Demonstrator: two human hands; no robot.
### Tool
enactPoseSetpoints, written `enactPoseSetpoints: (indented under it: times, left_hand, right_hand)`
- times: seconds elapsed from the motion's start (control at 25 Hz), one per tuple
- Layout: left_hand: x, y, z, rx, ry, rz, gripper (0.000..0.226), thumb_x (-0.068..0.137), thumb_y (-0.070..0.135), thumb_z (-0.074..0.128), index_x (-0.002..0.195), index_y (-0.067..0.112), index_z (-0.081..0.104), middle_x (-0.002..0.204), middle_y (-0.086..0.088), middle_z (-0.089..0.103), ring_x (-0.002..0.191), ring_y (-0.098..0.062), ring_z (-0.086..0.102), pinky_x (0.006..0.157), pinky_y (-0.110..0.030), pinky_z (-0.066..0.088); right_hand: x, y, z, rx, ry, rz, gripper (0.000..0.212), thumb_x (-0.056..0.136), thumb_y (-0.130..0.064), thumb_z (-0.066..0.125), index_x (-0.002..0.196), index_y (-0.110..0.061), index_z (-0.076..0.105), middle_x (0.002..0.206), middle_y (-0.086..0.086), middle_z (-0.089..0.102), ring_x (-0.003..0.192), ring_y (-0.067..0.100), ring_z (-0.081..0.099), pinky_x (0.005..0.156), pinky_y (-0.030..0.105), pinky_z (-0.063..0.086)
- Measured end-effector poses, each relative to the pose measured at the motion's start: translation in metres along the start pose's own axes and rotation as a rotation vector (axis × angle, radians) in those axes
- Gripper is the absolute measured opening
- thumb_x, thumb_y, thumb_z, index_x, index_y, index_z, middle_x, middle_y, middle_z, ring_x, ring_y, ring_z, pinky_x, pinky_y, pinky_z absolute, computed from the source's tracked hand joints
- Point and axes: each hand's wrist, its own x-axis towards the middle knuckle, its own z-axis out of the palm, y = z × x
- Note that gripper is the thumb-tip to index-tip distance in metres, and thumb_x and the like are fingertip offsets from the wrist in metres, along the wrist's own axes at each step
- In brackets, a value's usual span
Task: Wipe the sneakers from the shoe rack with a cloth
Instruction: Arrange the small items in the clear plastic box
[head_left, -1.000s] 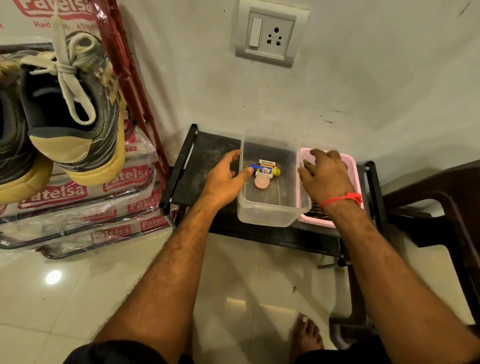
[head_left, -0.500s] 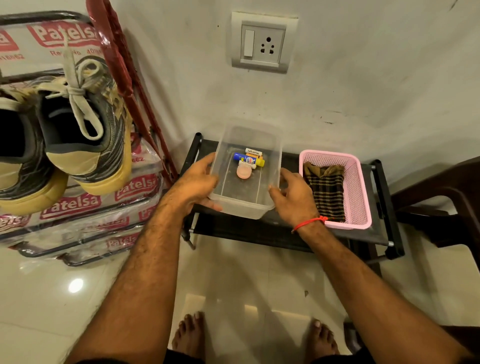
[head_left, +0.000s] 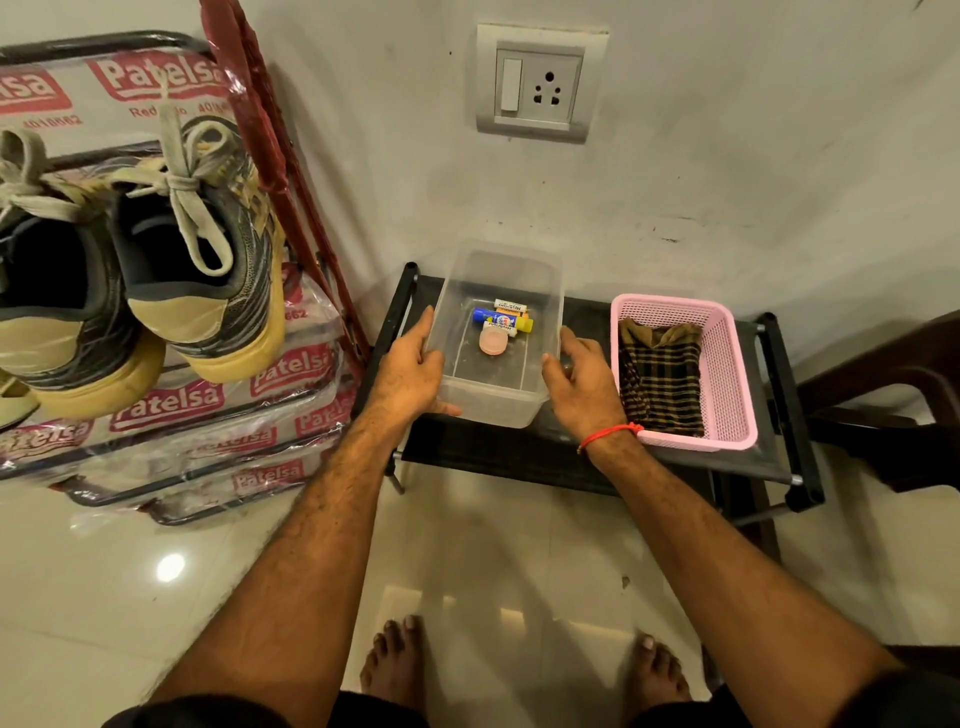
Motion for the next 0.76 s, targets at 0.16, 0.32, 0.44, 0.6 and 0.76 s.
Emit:
enactPoseSetpoints:
  times: [0.16, 0.32, 0.44, 0.6, 0.76]
  left_hand:
    - [-0.002, -0.001, 0.006, -0.005, -0.017, 0.036, 0.061, 0.107, 0.01, 0.04, 0.16, 0.034, 0.02, 0.164, -0.002, 0.027, 0.129, -0.036, 0.054, 0.071, -0.047, 0.064]
    - [-0.004, 0.001, 0.022, 0.012, -0.051, 0.069, 0.061, 0.107, 0.01, 0.041, 0.16, 0.032, 0.02, 0.164, -0.002, 0.027, 0.13, -0.034, 0.053, 0.074, -0.046, 0.064]
    - [-0.002, 0.001, 0.028, 0.071, -0.057, 0.075, 0.064, 0.106, 0.01, 0.043, 0.16, 0.035, 0.017, 0.166, -0.004, 0.022, 0.128, -0.035, 0.054, 0.073, -0.045, 0.064]
    - [0.0, -0.004, 0.027, 0.141, -0.062, 0.106, 0.066, 0.106, 0.011, 0.045, 0.16, 0.037, 0.016, 0.162, -0.005, 0.029, 0.114, -0.025, 0.058, 0.076, -0.045, 0.064]
    - [0.008, -0.01, 0.027, 0.291, 0.138, 0.222, 0.07, 0.099, 0.024, 0.06, 0.159, 0.032, 0.024, 0.161, -0.005, 0.03, 0.131, -0.028, 0.053, 0.097, -0.054, 0.056]
  right_hand:
    - [0.002, 0.002, -0.001, -0.029, 0.114, -0.021, 0.032, 0.1, -0.012, 0.052, 0.131, -0.007, 0.059, 0.124, 0.013, 0.052, 0.103, 0.018, 0.057, 0.097, 0.031, 0.052]
    - [0.005, 0.009, -0.016, -0.047, 0.228, 0.005, 0.032, 0.096, -0.009, 0.056, 0.127, -0.004, 0.062, 0.118, 0.013, 0.056, 0.102, 0.02, 0.056, 0.096, 0.029, 0.05]
    - [0.002, 0.018, -0.019, -0.084, 0.199, -0.007, 0.034, 0.095, -0.009, 0.056, 0.129, -0.005, 0.061, 0.121, 0.013, 0.056, 0.104, 0.019, 0.056, 0.1, 0.035, 0.05]
    - [-0.002, 0.021, -0.017, -0.073, 0.145, -0.014, 0.036, 0.098, -0.012, 0.053, 0.133, -0.007, 0.058, 0.125, 0.012, 0.054, 0.107, 0.019, 0.056, 0.102, 0.038, 0.051]
    - [0.0, 0.018, -0.046, 0.011, 0.189, 0.027, 0.031, 0.103, -0.031, 0.052, 0.121, -0.011, 0.066, 0.113, 0.006, 0.065, 0.104, 0.018, 0.06, 0.098, 0.038, 0.05]
